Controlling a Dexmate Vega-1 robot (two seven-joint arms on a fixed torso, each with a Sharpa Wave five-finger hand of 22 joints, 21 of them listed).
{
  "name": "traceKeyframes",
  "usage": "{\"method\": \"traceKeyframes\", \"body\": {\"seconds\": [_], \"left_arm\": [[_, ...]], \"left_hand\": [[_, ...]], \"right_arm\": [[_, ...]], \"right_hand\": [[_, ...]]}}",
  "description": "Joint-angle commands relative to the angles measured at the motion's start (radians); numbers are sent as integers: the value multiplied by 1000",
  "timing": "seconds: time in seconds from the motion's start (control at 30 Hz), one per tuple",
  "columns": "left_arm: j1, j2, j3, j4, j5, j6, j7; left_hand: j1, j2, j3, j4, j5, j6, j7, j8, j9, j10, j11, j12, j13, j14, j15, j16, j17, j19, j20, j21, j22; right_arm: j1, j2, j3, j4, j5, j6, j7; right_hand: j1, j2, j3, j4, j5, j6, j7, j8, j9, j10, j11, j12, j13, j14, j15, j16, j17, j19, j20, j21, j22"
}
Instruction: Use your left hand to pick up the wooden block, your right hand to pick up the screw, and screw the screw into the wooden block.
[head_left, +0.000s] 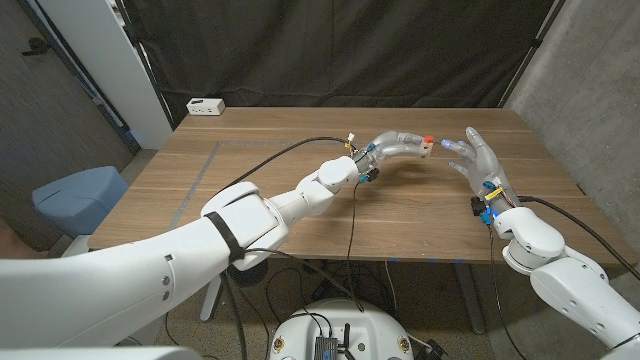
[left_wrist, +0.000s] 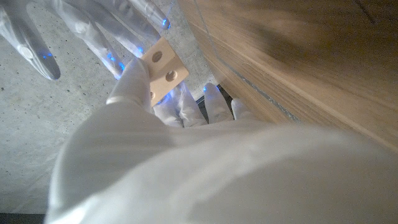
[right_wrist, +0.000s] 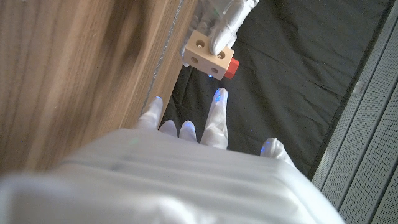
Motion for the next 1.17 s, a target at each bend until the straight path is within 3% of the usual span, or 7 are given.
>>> {"method": "traceKeyframes", "body": {"seconds": [0.03,0.63,1.17], "left_arm": [[15,20,-17,-3,15,-78,-15],[26,26,-39,-6,15,-131,-40],[48,43,-54,-15,28,-211,-42]], "left_hand": [[-17,41,49,42,7,84,33,10,3,11,-3,18,5,13,-97,-1,3,9,2,0,3],[-18,40,48,43,6,83,35,9,3,12,-3,18,5,12,-96,-1,3,9,2,0,3],[-18,39,47,43,6,84,32,10,3,12,-3,18,5,12,-96,-1,4,10,2,0,3]], "right_arm": [[9,9,-12,2,-24,13,-7],[32,18,-42,4,-33,8,-11],[62,31,-75,41,-35,37,1]], "right_hand": [[13,-3,3,-5,6,-21,-5,-6,1,9,2,-5,3,9,4,5,0,5,-3,7,3],[18,-4,4,-10,5,-88,-30,-20,0,4,-4,-11,3,12,-3,1,0,10,-11,3,3],[20,-3,5,-13,5,-100,-35,-16,-1,1,-8,-13,3,12,-5,-1,0,5,-12,-2,3]]}}
